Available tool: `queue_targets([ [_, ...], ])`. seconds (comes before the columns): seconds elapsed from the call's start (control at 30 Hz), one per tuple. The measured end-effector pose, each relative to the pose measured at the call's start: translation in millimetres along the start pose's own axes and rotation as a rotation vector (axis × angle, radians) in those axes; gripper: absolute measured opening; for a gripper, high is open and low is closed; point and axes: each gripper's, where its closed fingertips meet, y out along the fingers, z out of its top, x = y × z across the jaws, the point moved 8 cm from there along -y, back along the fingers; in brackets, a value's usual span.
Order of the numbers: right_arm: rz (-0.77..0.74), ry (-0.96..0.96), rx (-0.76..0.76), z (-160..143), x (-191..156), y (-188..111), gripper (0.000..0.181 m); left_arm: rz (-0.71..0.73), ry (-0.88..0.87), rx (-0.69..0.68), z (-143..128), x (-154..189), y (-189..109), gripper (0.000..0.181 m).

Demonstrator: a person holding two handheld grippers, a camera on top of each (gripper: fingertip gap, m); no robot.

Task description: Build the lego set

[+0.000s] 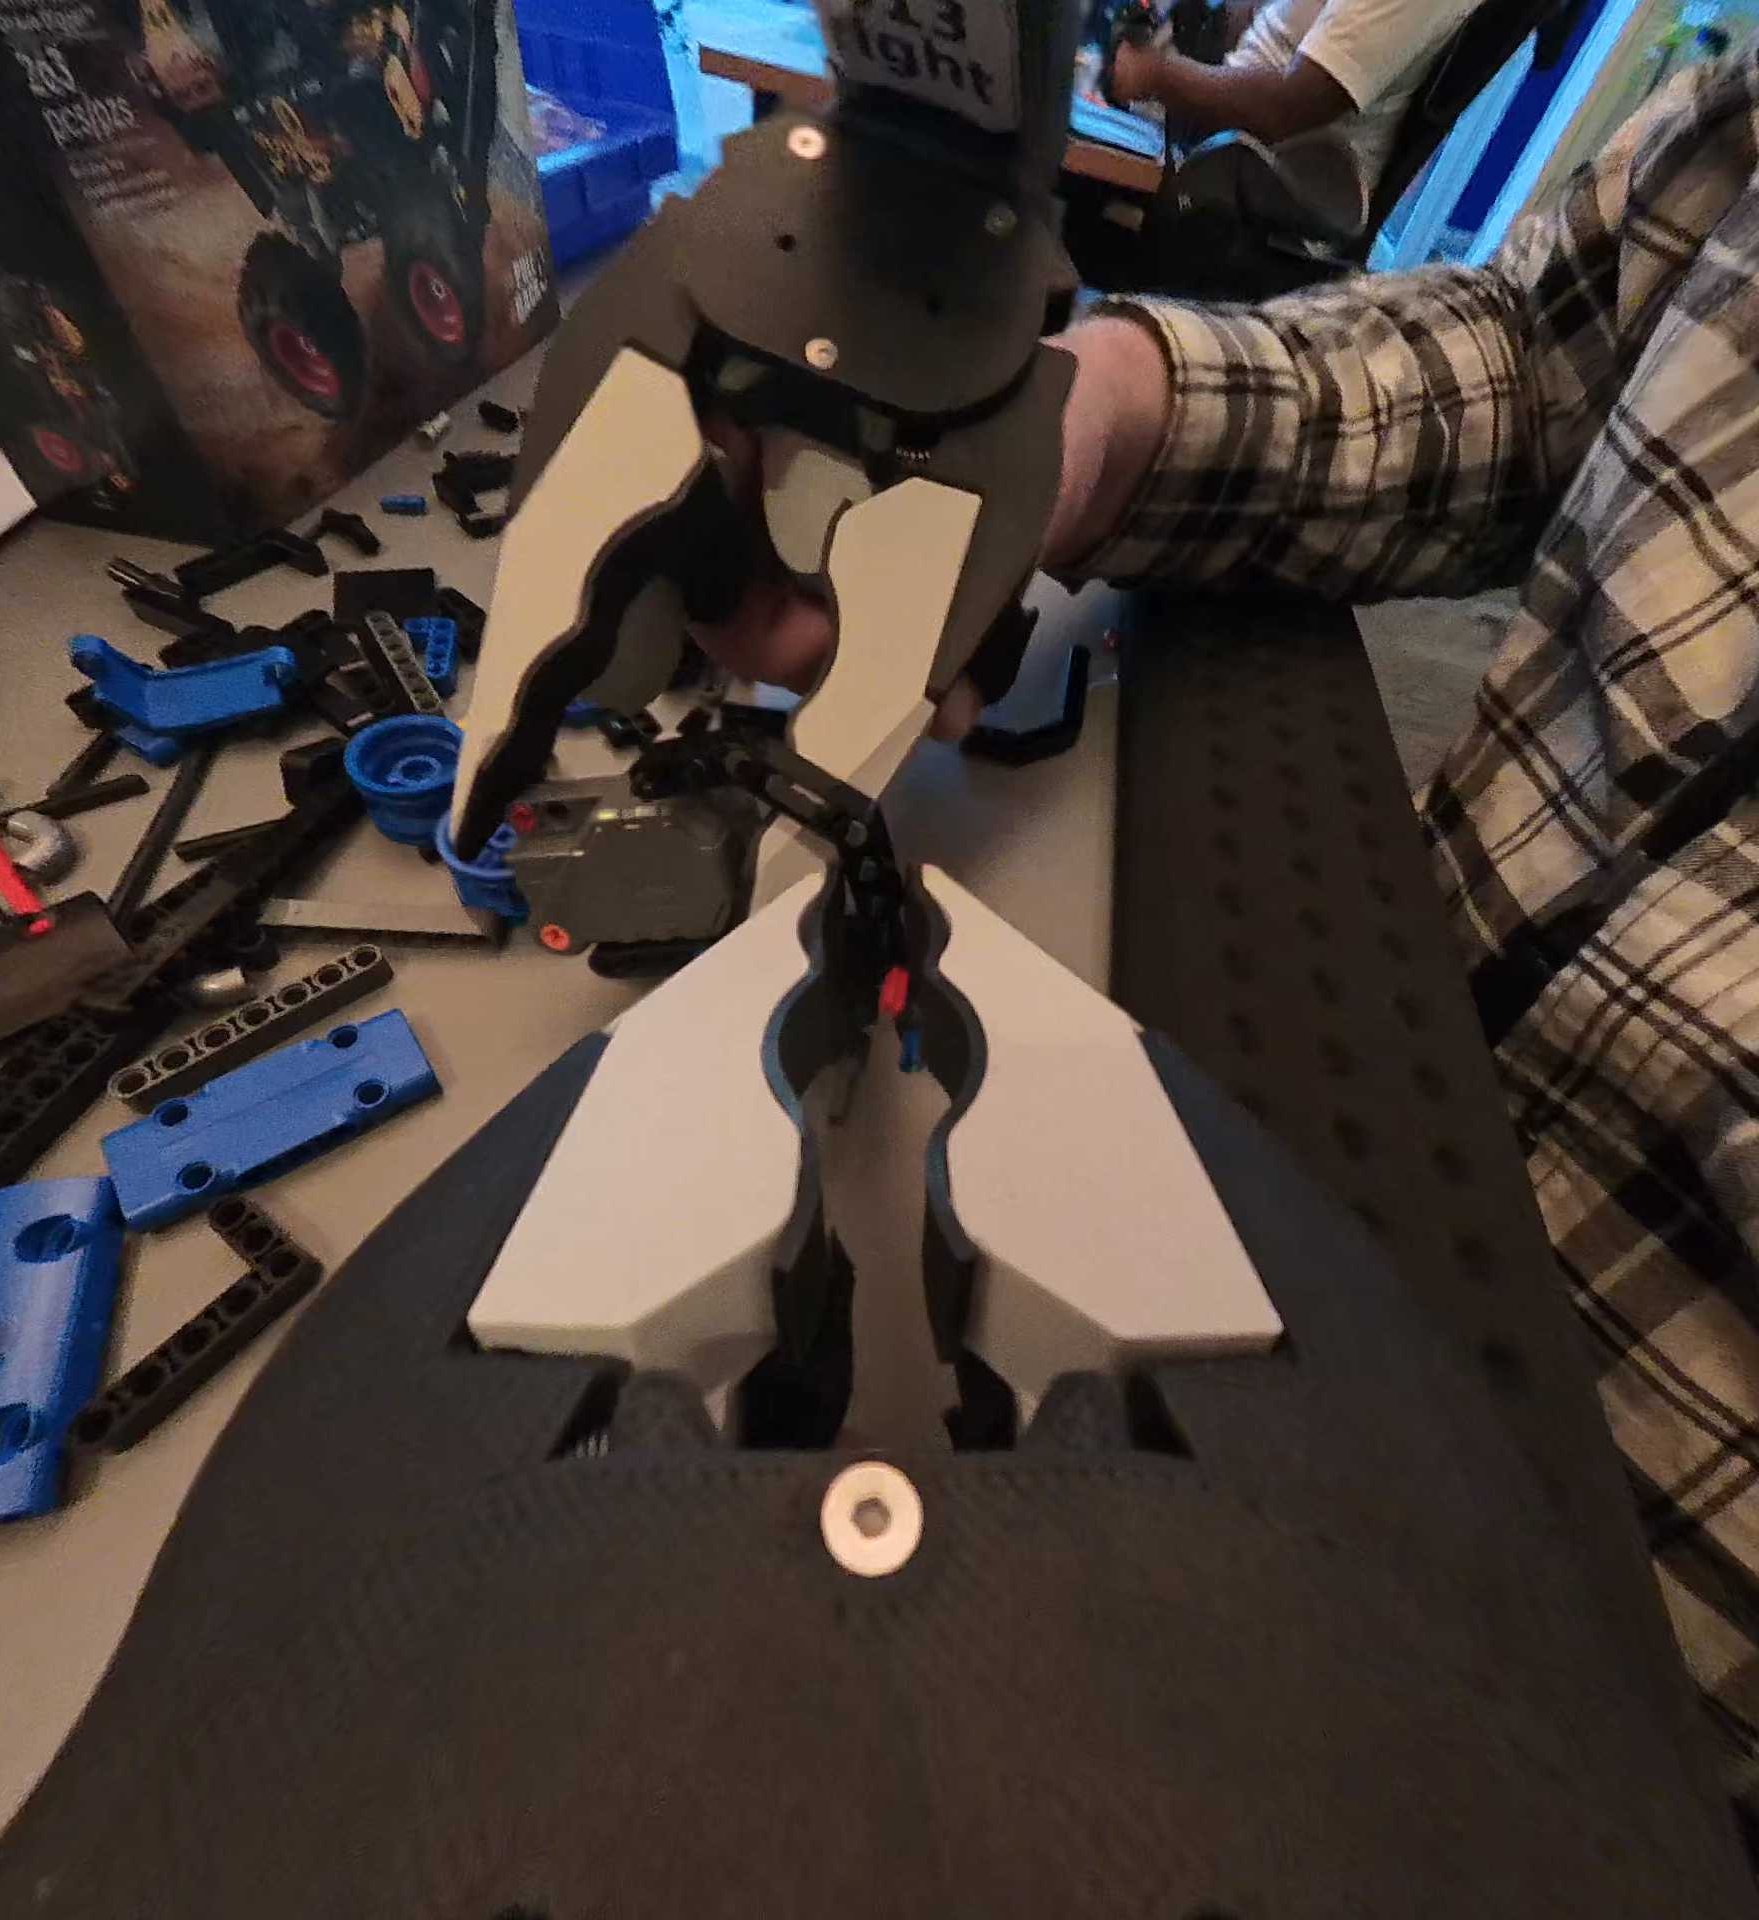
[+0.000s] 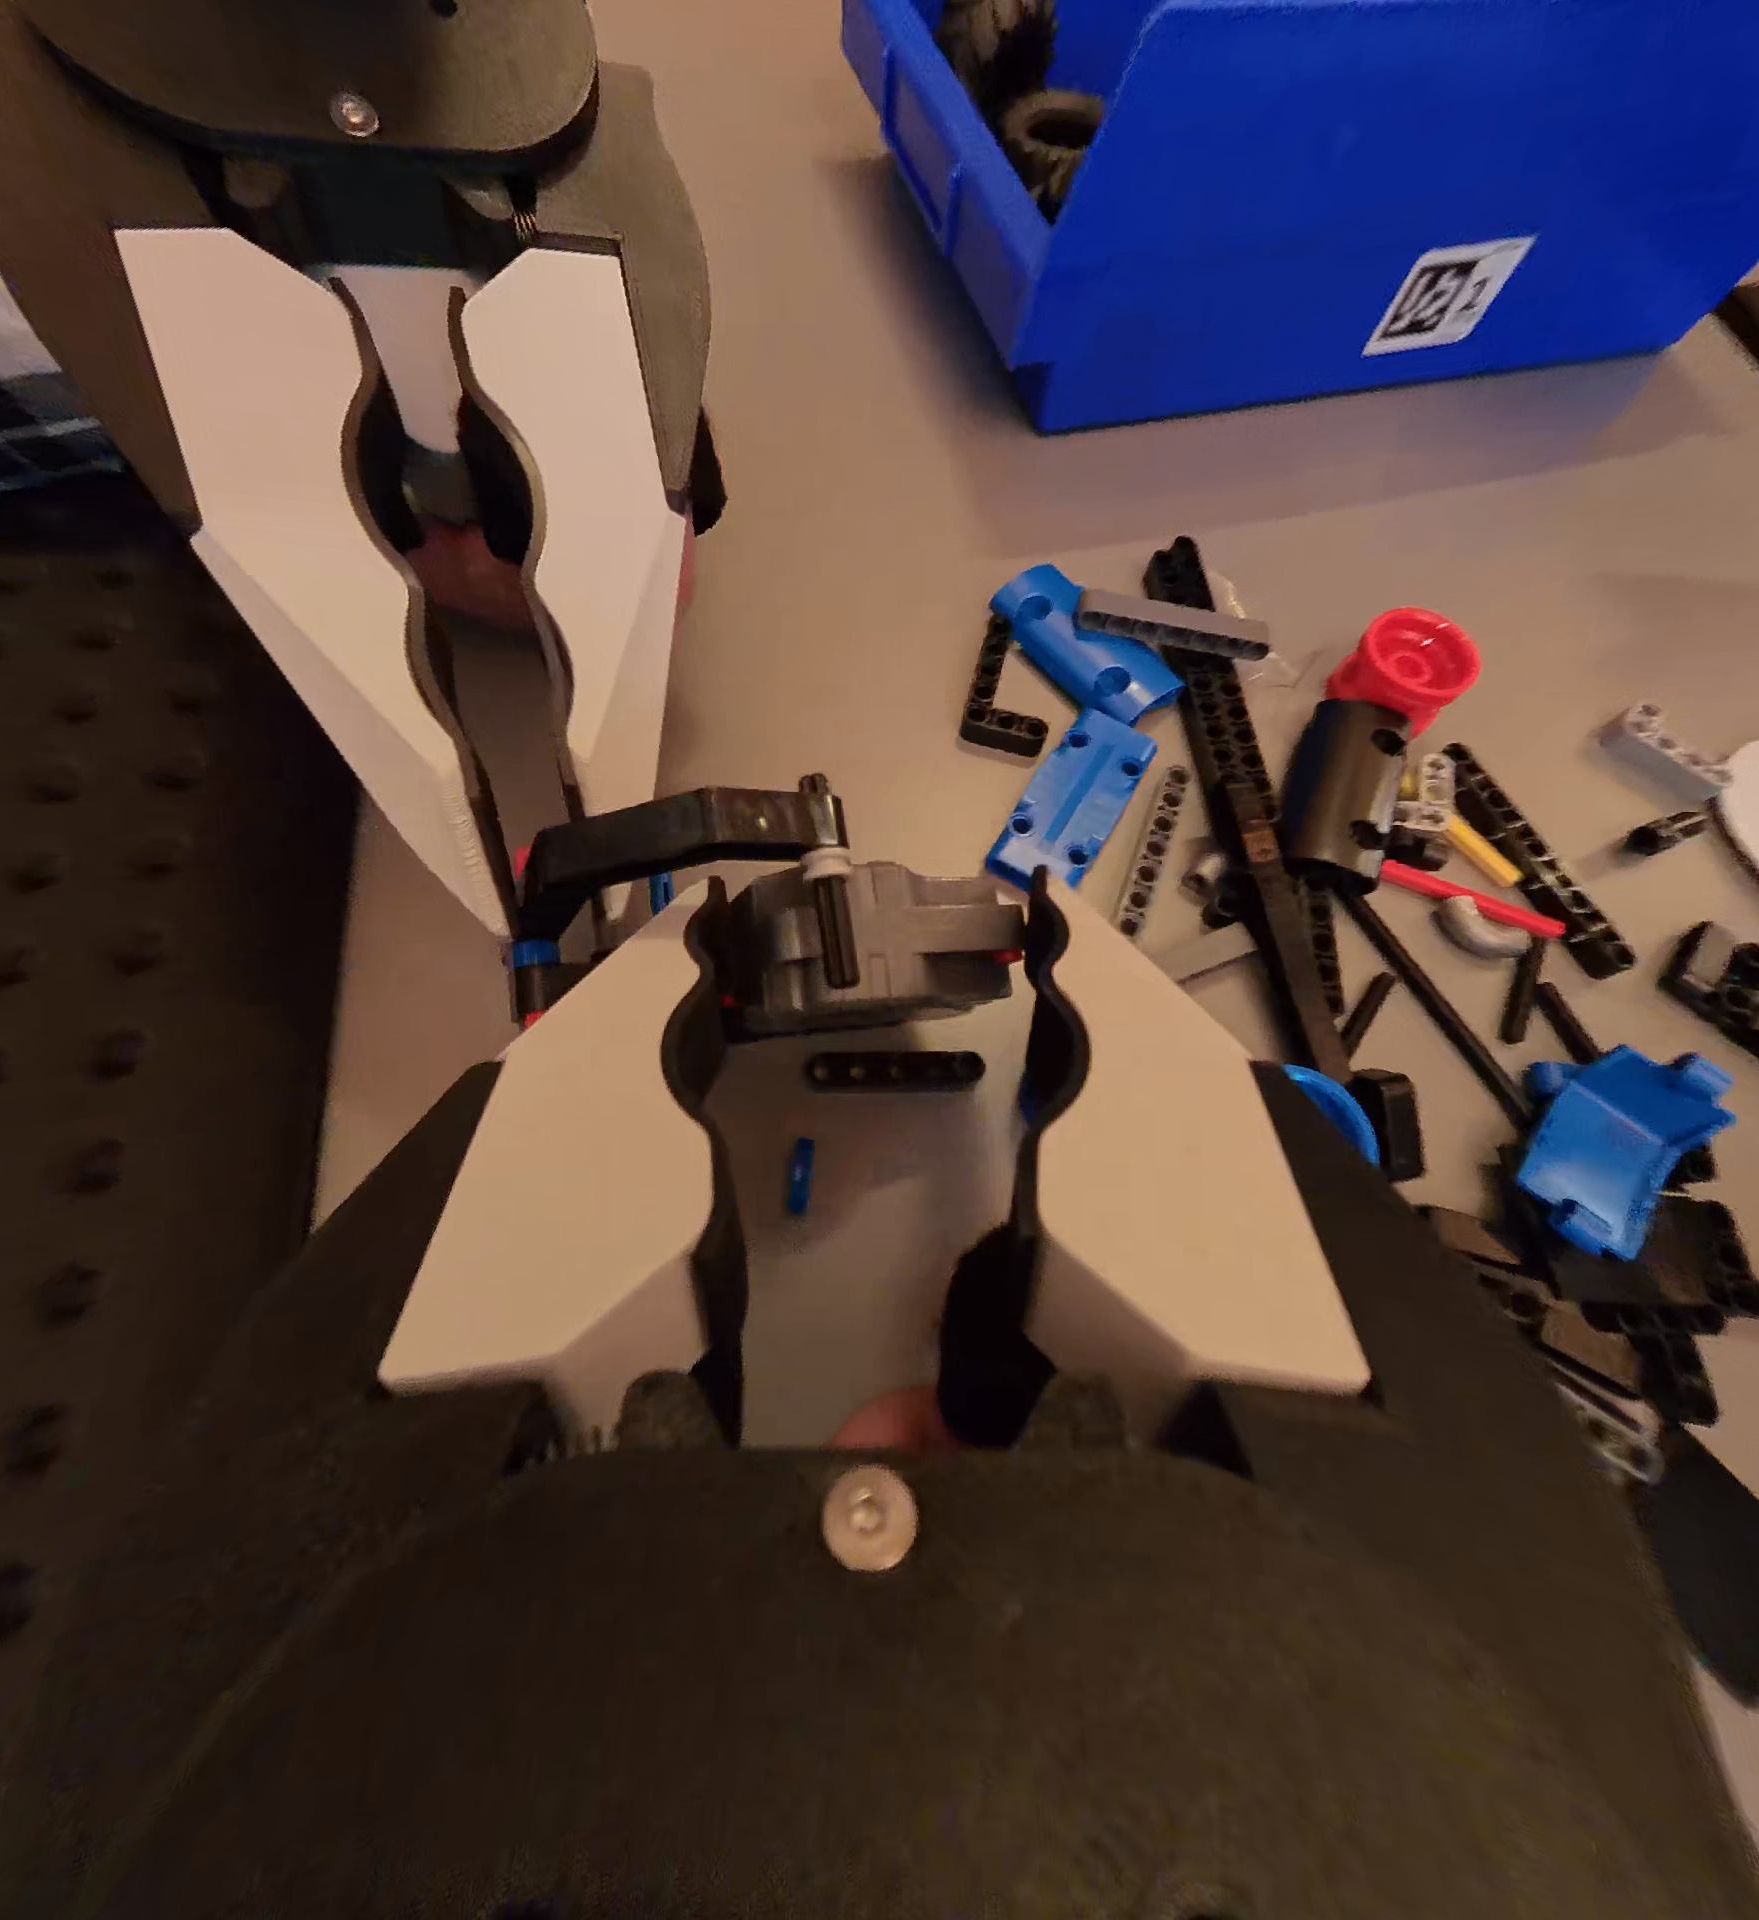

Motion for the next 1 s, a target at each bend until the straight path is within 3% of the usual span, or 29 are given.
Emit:
queue_targets([
  [0.1, -0.087, -0.05, 0.011, 3.1, 5.2, -8.2, 0.055, 0.026, -0.022, 0.056, 9.9, -2.9, 1.2, 0.025],
  [0.2, -0.148, -0.093, 0.032, 6.5, 7.9, -14.8, 0.055, 0.042, -0.041, 0.121, 22.5, -6.0, 3.0, 0.027],
  [0.47, -0.269, -0.239, 0.121, 19.3, 0.9, -26.2, 0.054, 0.068, -0.073, 0.18, 34.0, -7.8, 5.2, 0.011],
  [1.0, -0.376, -0.286, 0.236, 27.8, 6.5, -43.1, 0.052, 0.08, -0.163, 0.332, 39.8, -15.5, -9.5, 0.01],
])
